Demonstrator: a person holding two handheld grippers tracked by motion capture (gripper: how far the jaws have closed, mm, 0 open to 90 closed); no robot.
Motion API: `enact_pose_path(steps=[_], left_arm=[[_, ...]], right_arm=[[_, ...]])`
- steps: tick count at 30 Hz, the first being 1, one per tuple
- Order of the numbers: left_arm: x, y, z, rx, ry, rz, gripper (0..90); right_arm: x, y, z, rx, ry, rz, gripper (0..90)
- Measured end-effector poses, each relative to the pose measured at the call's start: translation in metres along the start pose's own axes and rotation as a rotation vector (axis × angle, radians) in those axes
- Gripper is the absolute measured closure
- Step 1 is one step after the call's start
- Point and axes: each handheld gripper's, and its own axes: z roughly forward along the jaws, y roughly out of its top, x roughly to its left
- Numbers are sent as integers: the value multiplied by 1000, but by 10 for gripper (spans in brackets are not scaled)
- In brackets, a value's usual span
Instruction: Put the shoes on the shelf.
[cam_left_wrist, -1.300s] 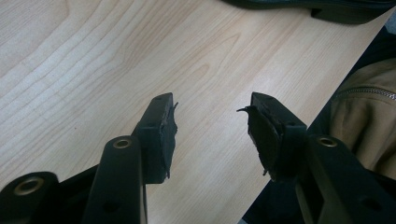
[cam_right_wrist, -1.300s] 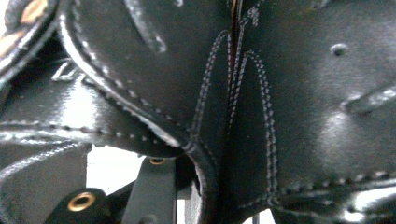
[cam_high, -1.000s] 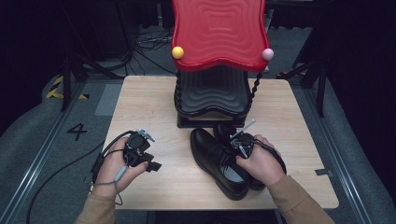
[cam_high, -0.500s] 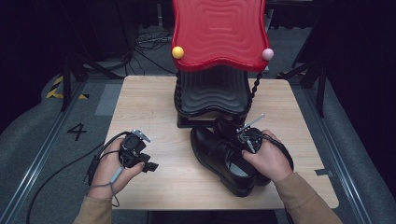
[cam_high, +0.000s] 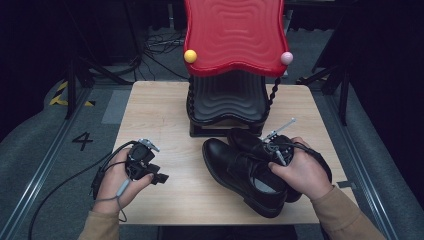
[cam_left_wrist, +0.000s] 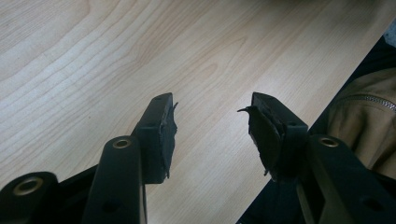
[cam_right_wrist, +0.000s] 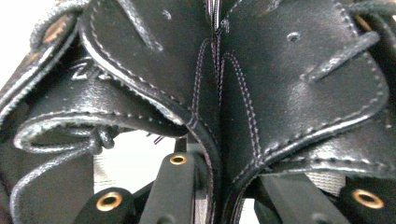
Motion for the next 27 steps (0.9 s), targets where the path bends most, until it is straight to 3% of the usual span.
enact_pose_path(steps=[5,12,17,27], left_arm=[[3,-2,-3,-15,2,-17,510],[5,-4,-6,-26,6,-20,510],[7,-5,-6,-29,8,-37,509],[8,-5,-6,-33,13,-38,509]], right_arm=[[4,5,-22,-23,-15,-8,814],[9,16,-38,-24,-42,-23,814],[9,21,-51,-34,-28,-27,814],[19,36,-82,-62,-48,-34,814]])
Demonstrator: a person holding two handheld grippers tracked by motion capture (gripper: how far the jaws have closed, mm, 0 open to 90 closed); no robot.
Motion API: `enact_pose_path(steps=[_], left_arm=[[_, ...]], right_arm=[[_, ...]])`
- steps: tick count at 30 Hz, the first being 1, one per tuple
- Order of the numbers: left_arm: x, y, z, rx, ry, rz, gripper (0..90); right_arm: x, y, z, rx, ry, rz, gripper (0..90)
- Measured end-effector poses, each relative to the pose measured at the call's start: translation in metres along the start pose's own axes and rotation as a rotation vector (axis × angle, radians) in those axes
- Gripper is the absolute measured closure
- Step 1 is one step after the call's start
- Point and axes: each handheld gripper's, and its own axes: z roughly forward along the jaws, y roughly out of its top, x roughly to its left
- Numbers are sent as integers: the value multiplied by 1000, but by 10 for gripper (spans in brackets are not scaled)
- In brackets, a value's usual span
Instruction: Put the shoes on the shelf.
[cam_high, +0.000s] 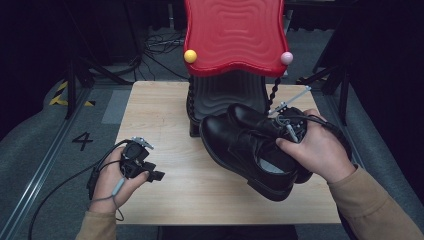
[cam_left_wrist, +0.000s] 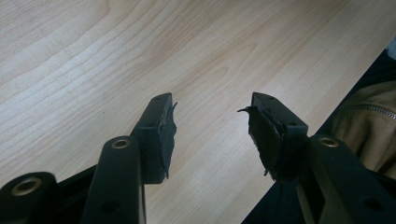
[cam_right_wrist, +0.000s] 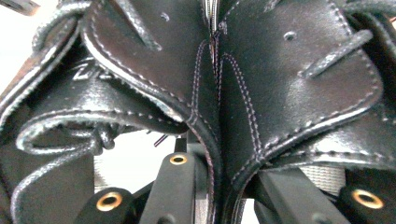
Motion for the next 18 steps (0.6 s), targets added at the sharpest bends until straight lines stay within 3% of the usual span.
enact_pose_path(steps=[5,9,15,18], left_arm=[[-2,2,5,-3,15,-12,511],[-3,-2,4,-14,36,-39,510],[0,-5,4,-14,30,-49,508],[0,-2,5,-17,15,-29,508]], right_arm=[[4,6,-14,-14,4,2,814],[8,17,-37,-22,16,-1,813],[13,26,-56,-33,3,-7,813],[17,33,-72,-50,-8,1,814]])
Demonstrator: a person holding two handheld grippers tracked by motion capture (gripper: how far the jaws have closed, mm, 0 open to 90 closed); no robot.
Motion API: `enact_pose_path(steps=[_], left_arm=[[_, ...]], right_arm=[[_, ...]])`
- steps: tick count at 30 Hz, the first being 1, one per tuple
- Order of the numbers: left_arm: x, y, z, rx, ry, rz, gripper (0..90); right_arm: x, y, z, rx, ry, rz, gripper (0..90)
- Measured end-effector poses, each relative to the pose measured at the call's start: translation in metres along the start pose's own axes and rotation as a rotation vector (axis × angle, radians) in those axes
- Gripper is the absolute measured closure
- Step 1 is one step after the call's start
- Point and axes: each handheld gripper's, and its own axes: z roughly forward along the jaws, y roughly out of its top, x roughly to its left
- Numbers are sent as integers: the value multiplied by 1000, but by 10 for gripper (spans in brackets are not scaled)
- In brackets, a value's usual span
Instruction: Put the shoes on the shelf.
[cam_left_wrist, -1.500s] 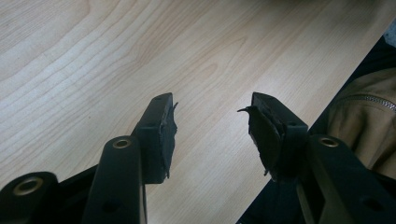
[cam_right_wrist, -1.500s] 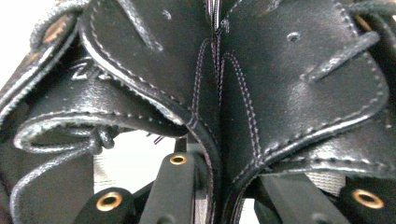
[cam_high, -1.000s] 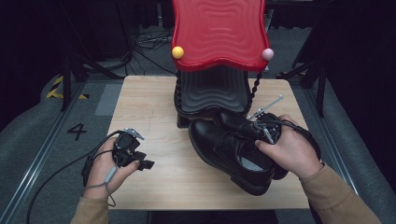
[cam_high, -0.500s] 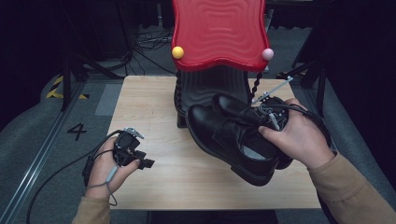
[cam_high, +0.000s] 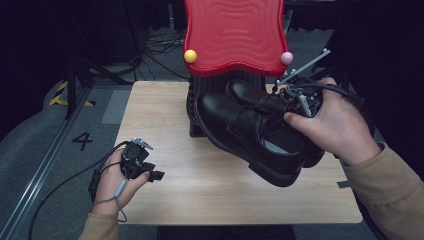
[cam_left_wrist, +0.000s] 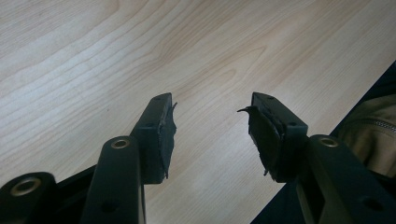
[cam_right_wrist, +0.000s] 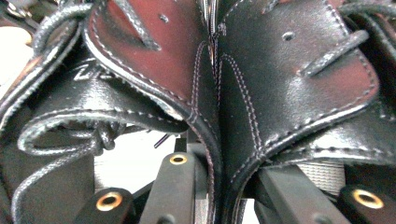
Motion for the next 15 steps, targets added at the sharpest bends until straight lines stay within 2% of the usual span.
enact_pose_path(steps=[8,11,12,15], left_arm=[[4,9,4,-5,-26,16,508],[6,12,5,-8,-33,22,507],[7,13,5,-7,-36,25,507],[9,14,6,-8,-35,19,502]], right_arm=[[8,18,-32,-42,-11,2,814],[10,33,-48,-67,-36,9,815],[10,33,-48,-67,-36,9,815],[8,51,-60,-83,-57,27,815]])
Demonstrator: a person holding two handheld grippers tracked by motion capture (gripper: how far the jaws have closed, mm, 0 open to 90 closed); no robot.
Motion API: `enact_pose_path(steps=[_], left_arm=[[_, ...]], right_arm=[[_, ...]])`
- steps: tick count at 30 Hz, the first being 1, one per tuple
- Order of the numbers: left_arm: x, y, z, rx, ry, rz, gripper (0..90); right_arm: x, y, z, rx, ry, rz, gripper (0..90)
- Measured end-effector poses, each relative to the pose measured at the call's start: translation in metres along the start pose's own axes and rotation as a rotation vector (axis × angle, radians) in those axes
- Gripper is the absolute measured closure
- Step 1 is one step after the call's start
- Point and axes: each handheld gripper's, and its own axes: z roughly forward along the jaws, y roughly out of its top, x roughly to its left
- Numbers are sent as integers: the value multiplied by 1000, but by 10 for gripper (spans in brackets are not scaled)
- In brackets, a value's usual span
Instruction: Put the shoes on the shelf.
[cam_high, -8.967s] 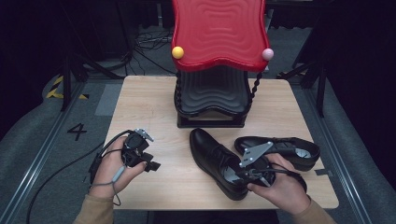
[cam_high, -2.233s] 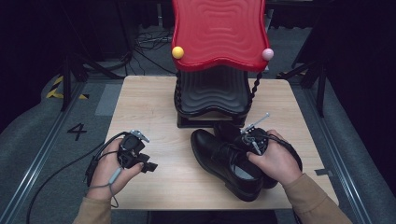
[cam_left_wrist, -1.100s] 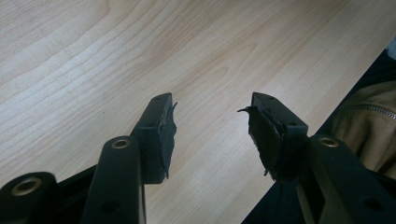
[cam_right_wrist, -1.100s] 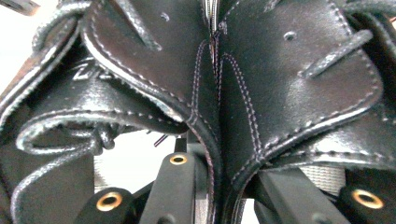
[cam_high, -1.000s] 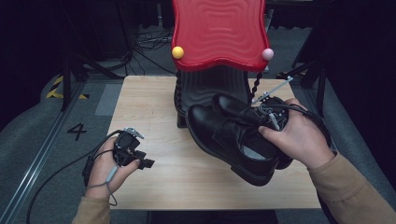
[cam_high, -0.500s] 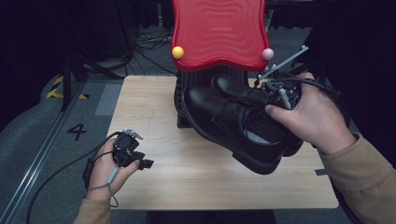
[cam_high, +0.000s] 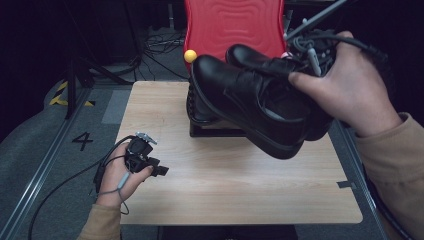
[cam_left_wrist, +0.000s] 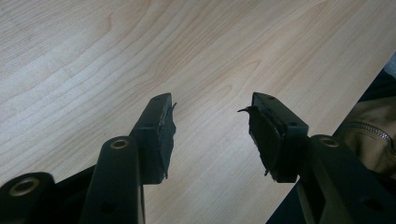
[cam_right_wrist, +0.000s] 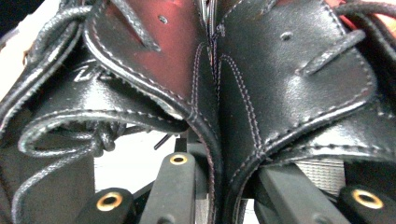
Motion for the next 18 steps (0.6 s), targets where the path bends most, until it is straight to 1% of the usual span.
enact_pose_path(steps=[1,3,4,7,9,10,14,15,17,18], left_arm=[[2,0,0,-2,-1,-1,502],[5,0,0,-4,2,-13,500],[5,0,0,-4,2,-13,501],[10,-2,-1,-9,-3,-27,501],[14,-4,-1,-13,-7,-40,501],[15,-5,-1,-13,-7,-45,501],[20,-8,-4,-24,-4,-63,501],[21,-9,-5,-27,-9,-66,501],[22,-10,-6,-35,-15,-67,500],[22,-10,-6,-38,-17,-65,500]], right_arm=[[-1,5,-1,-1,-4,7,815],[-5,20,-6,-9,-27,30,815],[-5,20,-6,-9,-27,30,815],[-11,42,-9,-27,-58,56,815],[-14,53,-10,-36,-68,70,815],[-17,62,-11,-41,-72,82,815],[-24,89,-12,-54,-97,112,815],[-25,96,-11,-59,-105,119,815],[-28,108,-9,-64,-116,134,814],[-30,115,-8,-63,-121,153,814]])
